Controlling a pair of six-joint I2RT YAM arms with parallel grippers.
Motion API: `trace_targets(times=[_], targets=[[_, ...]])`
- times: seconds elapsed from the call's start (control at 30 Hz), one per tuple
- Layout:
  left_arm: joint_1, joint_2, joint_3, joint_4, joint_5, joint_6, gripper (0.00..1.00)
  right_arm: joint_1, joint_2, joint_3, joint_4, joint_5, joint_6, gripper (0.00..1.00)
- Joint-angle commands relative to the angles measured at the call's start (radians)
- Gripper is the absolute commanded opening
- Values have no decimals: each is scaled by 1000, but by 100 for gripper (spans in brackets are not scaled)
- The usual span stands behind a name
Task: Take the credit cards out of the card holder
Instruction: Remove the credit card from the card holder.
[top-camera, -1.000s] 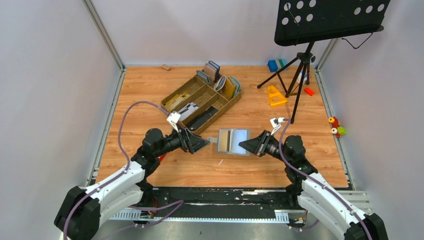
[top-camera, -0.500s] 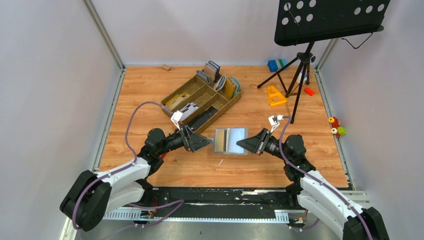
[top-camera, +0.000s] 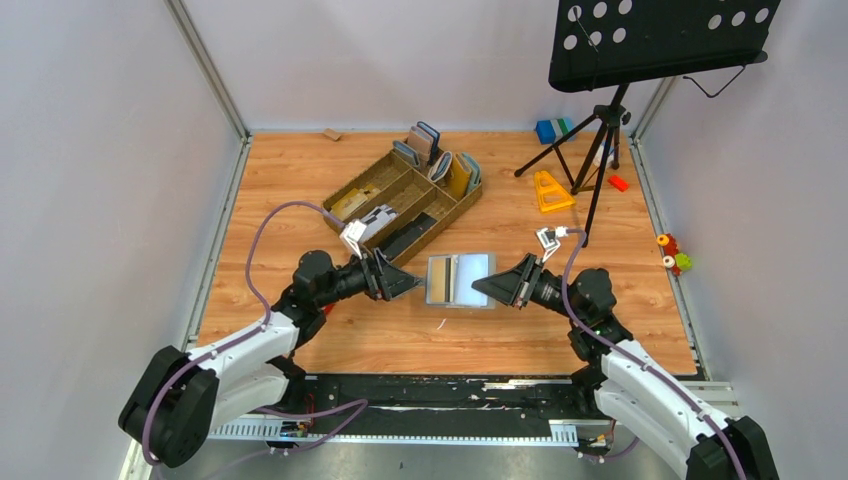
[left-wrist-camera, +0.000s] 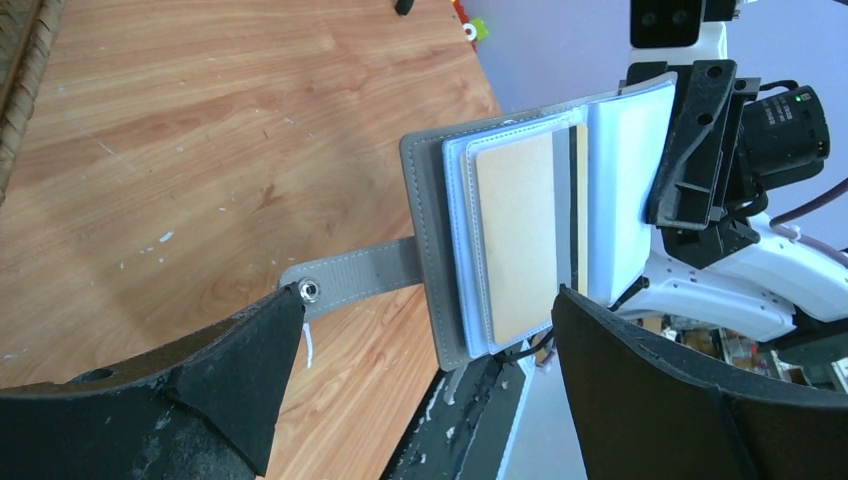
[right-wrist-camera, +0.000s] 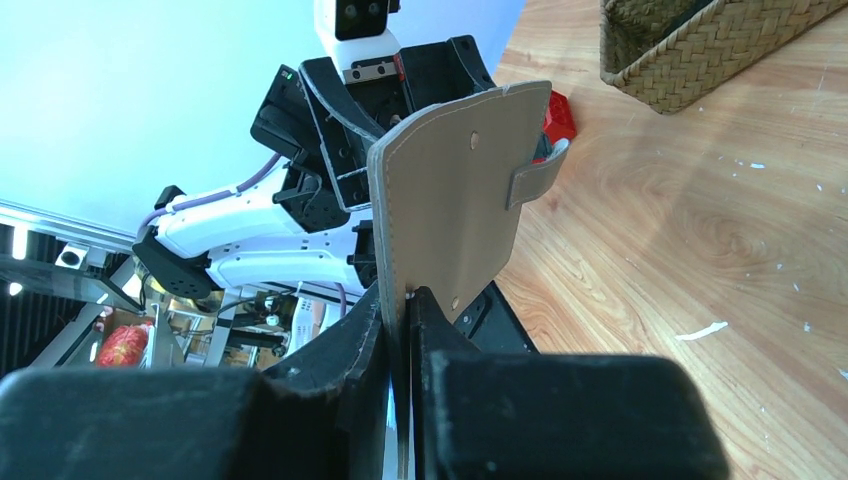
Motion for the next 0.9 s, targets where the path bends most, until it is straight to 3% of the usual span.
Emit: trace_targets(times=[0.0, 0.17, 0.47, 0.57, 0.73, 0.87], targets=[[9, -32, 17, -10, 21, 3, 100, -4, -21, 54, 71, -2, 1, 0], [9, -2, -58, 212, 92, -141, 100, -4, 13, 64, 121, -5, 7, 0], [-50, 6, -101, 281, 49, -201, 100, -3, 67, 75, 173, -5, 9, 0], [-59, 38, -111, 378, 25, -245, 100, -3, 79, 73, 196, -11, 27, 0], [-62, 138, -89, 515, 41, -290, 84, -3, 87, 59, 230, -14, 60, 0], [-63, 214, -89, 600, 37, -336, 82, -3, 84, 59, 244, -14, 74, 0]])
